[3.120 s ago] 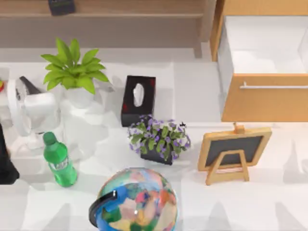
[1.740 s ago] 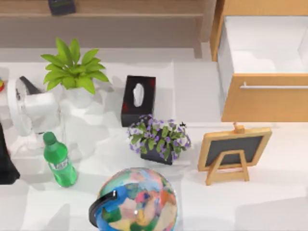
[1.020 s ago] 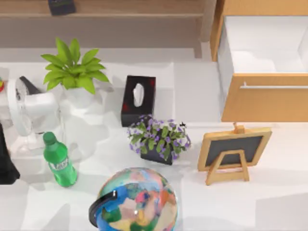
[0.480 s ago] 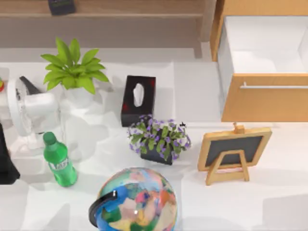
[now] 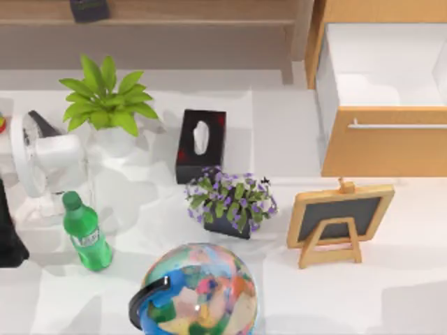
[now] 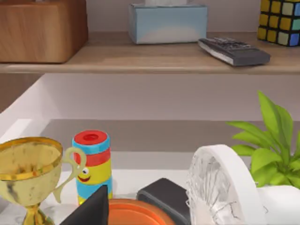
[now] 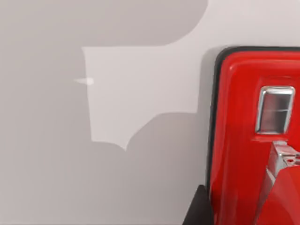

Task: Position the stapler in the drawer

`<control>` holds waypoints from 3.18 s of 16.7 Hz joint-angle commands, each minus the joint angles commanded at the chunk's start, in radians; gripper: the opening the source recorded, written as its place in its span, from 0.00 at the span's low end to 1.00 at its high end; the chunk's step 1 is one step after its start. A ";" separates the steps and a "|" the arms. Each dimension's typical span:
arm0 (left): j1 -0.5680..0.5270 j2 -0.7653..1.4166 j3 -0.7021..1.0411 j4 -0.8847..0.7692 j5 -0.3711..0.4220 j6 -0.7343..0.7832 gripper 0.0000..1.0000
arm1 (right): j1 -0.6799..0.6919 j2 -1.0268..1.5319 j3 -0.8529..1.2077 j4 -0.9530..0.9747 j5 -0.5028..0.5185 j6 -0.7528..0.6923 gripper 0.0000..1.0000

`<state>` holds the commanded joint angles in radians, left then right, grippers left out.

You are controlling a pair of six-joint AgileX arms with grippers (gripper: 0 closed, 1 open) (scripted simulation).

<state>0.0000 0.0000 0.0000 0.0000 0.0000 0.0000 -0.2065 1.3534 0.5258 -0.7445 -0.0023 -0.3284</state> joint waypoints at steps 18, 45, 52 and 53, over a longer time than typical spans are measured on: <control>0.000 0.000 0.000 0.000 0.000 0.000 1.00 | -0.001 -0.069 0.075 -0.145 0.001 -0.002 0.00; 0.000 0.000 0.000 0.000 0.000 0.000 1.00 | 0.346 0.900 1.554 -0.438 0.071 0.414 0.00; 0.000 0.000 0.000 0.000 0.000 0.000 1.00 | 0.338 1.078 1.630 -0.540 -0.001 0.461 0.00; 0.000 0.000 0.000 0.000 0.000 0.000 1.00 | 0.338 1.078 1.630 -0.540 -0.001 0.461 0.00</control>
<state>0.0000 0.0000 0.0000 0.0000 0.0000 0.0000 0.1312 2.4316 2.1560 -1.2846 -0.0036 0.1331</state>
